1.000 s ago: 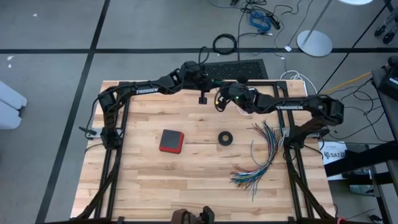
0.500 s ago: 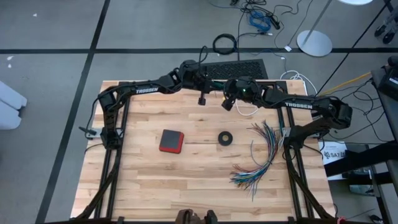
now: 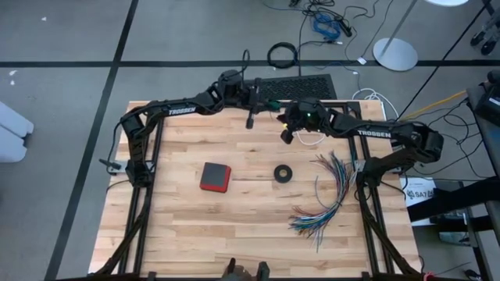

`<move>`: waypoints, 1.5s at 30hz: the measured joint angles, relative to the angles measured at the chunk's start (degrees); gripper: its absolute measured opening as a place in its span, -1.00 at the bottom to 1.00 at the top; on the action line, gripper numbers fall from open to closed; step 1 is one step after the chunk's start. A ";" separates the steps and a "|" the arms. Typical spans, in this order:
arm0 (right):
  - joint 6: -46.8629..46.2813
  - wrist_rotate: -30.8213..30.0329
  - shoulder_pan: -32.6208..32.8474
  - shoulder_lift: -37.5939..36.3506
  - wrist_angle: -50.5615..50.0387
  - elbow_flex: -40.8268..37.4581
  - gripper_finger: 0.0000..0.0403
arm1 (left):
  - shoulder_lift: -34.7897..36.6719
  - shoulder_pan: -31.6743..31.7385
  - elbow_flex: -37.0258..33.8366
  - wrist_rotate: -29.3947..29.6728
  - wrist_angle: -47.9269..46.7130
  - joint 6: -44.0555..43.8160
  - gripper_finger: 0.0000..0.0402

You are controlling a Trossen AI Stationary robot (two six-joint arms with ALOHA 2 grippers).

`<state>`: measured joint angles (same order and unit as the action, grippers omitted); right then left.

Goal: Coiling cords
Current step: Coil the green wire cable on the spool

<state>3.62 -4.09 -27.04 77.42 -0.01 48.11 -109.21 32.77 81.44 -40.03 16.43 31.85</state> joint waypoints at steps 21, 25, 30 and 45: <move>-11.00 -0.42 1.76 -0.25 9.55 -10.08 -0.89 | -7.77 0.70 -10.62 0.58 10.52 -15.05 -1.00; -12.87 -0.43 2.71 -0.23 12.56 -12.68 -0.89 | -7.80 0.85 -10.53 7.40 11.81 -19.68 -1.00; -13.48 -0.66 3.67 -0.23 13.00 -13.20 -0.89 | -7.40 0.47 -9.49 9.81 10.73 -28.19 -1.00; -11.54 0.01 4.67 -0.23 17.09 -13.20 -0.89 | -8.21 -2.55 -8.69 16.95 16.65 -50.28 -1.00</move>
<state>-7.92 -4.08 -22.37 77.19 17.08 34.92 -117.42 30.23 72.75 -23.08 33.07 -18.44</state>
